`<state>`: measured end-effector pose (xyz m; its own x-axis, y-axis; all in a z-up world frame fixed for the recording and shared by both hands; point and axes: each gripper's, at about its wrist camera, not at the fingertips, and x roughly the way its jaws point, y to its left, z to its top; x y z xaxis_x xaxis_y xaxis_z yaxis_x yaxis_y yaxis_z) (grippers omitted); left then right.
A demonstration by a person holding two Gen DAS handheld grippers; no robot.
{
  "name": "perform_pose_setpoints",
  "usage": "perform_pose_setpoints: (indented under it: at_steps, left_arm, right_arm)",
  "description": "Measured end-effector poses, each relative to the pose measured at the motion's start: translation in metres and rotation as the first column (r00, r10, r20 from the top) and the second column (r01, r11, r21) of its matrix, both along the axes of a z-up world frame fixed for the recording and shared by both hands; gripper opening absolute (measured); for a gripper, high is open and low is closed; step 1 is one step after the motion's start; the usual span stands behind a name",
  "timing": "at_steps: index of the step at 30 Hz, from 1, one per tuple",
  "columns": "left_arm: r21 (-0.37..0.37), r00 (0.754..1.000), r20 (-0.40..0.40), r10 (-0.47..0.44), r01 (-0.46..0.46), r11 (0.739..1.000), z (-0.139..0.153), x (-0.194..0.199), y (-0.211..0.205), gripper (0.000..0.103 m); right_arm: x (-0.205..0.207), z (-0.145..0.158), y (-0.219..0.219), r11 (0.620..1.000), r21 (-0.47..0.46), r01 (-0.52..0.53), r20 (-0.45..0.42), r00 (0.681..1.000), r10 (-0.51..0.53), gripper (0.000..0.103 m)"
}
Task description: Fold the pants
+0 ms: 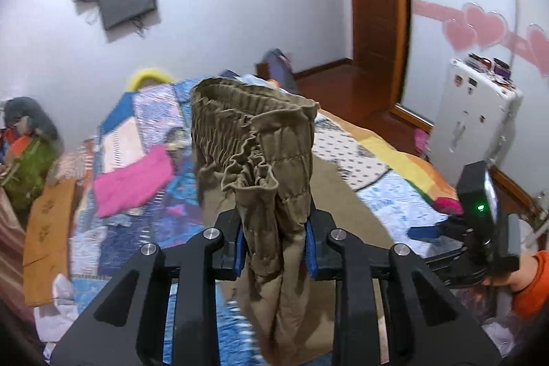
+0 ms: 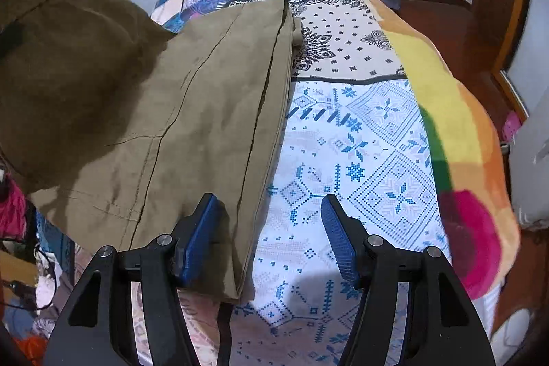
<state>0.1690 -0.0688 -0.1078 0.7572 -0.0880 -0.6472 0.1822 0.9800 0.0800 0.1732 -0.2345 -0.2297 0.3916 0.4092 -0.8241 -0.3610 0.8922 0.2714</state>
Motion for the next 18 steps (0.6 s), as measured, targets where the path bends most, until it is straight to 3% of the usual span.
perform_pose_setpoints:
  at_steps: [6,9,15,18]
  left_arm:
    - [-0.106,0.988,-0.127,-0.087,0.074,0.992,-0.027,0.022,-0.025,0.027]
    - [-0.154,0.966,-0.221,-0.133,0.1,0.983,-0.053,0.03,-0.039,0.027]
    - [-0.132,0.937,-0.304,-0.171,0.136,0.982,-0.084,0.03,-0.056,0.028]
    - [-0.108,0.936,-0.306,-0.175,0.149,0.983,-0.083,0.026,-0.059,0.034]
  right_arm:
    - [-0.002,0.0,-0.003,1.0,0.009,-0.008,0.001,1.0,0.008,0.059]
    - [-0.002,0.0,-0.005,1.0,0.016,-0.008,0.0,1.0,0.008,0.059]
    - [-0.003,-0.001,-0.007,1.0,0.024,-0.001,0.004,1.0,0.001,0.059]
    - [-0.003,0.001,-0.008,1.0,0.02,0.005,0.006,1.0,-0.005,0.059]
